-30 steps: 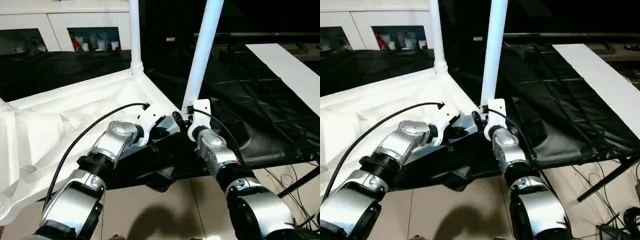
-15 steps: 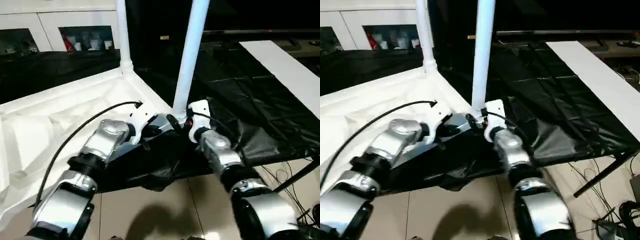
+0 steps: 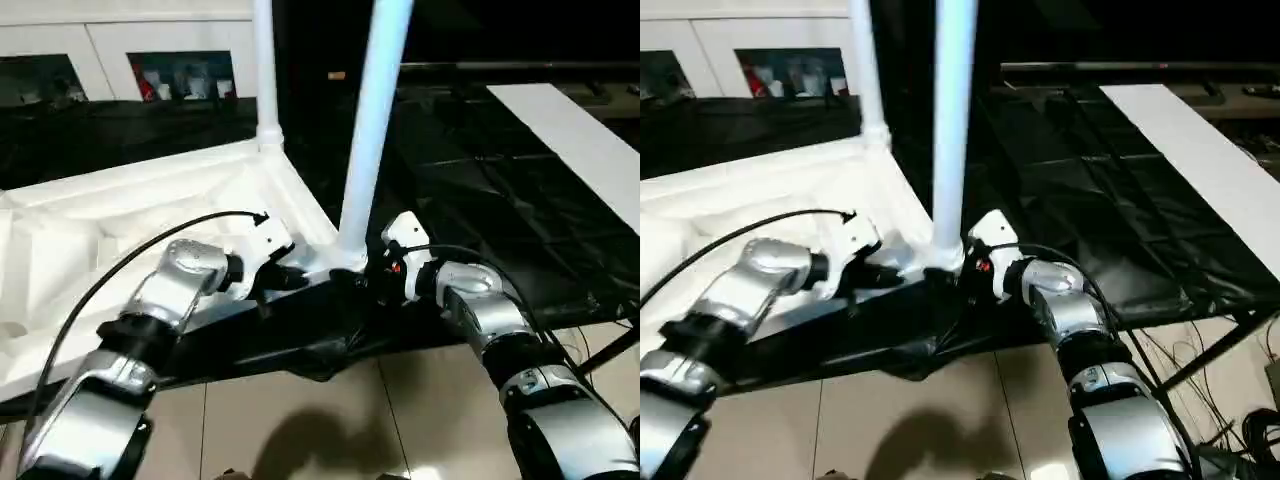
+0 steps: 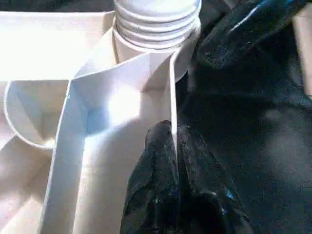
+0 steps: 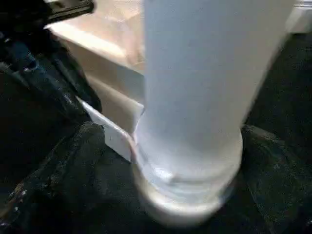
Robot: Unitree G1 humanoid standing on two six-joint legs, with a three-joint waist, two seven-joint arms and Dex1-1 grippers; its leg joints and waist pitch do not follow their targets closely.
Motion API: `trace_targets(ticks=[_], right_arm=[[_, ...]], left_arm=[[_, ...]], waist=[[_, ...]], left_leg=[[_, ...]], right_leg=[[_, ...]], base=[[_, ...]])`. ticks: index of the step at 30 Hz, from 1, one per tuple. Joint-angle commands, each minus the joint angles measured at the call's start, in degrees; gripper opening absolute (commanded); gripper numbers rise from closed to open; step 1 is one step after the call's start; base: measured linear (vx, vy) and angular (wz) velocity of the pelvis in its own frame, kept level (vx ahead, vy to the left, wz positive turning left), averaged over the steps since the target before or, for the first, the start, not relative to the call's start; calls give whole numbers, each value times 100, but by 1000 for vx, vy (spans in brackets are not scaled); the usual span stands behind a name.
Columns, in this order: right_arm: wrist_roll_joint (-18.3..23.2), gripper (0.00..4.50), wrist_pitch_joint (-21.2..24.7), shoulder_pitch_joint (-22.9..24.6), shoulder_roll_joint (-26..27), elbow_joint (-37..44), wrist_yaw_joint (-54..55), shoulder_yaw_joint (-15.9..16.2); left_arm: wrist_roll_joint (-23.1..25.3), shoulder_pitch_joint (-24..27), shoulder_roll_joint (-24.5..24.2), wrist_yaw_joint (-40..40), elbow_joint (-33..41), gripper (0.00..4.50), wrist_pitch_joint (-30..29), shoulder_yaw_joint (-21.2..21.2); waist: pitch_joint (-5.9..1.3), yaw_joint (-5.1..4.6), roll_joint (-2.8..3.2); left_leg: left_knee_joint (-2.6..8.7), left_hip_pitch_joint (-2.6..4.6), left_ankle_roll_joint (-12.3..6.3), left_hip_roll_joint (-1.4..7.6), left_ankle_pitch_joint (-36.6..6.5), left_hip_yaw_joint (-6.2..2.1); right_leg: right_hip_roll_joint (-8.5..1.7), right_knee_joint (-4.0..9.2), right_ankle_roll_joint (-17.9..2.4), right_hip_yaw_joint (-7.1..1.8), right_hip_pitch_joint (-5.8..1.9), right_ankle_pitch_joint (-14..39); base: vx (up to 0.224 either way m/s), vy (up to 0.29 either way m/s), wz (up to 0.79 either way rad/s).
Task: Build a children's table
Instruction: Rotate leg to tighten
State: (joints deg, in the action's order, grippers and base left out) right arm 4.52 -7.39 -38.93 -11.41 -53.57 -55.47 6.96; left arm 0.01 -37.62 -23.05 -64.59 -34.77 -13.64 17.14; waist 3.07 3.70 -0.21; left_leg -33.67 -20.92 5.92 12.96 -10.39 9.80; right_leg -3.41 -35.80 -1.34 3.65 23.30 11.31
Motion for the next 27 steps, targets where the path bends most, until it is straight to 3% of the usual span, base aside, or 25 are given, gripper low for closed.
trace_targets(ticks=[1, 4, 8, 20, 23, 27], right_arm=[[39, 442, 60, -35, -15, 126, -104, 70], [-13, 442, 90, -65, -34, 138, -224, 105], [-63, 398, 131, -36, -74, 210, -405, 113], [-54, 300, 115, -20, -143, 196, -537, 102], [-25, 276, 161, -18, -74, 138, -321, -1], [56, 270, 236, -129, 259, -314, 1235, -468]], left_arm=[[18, 80, 0, -315, 112, 0, -46, 230], [-46, 147, -64, -508, 238, 0, -90, 254], [-66, 190, -104, -599, 341, 0, -119, 249], [-40, 204, -169, -670, 398, 0, -187, 231], [-12, 200, -167, -667, 376, 0, -224, 255], [199, -71, 193, 476, -190, 0, -299, 3]], waist=[[-399, 20, 42], [-396, 56, 27], [-399, 98, 22], [-410, 99, 40], [-410, 95, 39], [-383, 58, -2]], left_leg=[[334, 82, -400, 64, -811, 62], [345, 50, -361, 61, -783, 55], [340, 51, -308, 46, -781, 60], [334, 46, -306, 39, -743, 51], [337, 42, -290, 40, -749, 49], [356, 65, -162, 25, -851, 51]], right_leg=[[-381, 354, -1632, -263, -320, 137], [-388, 341, -1582, -259, -345, 155], [-385, 344, -1507, -266, -348, 206], [-377, 338, -1508, -255, -356, 108], [-378, 337, -1502, -256, -358, 137], [-388, 385, -1415, -273, -330, 499]], base=[[0, 0, 0], [0, 0, 0], [0, 0, 0], [0, 0, 0], [0, 0, 0], [0, 0, 0]])
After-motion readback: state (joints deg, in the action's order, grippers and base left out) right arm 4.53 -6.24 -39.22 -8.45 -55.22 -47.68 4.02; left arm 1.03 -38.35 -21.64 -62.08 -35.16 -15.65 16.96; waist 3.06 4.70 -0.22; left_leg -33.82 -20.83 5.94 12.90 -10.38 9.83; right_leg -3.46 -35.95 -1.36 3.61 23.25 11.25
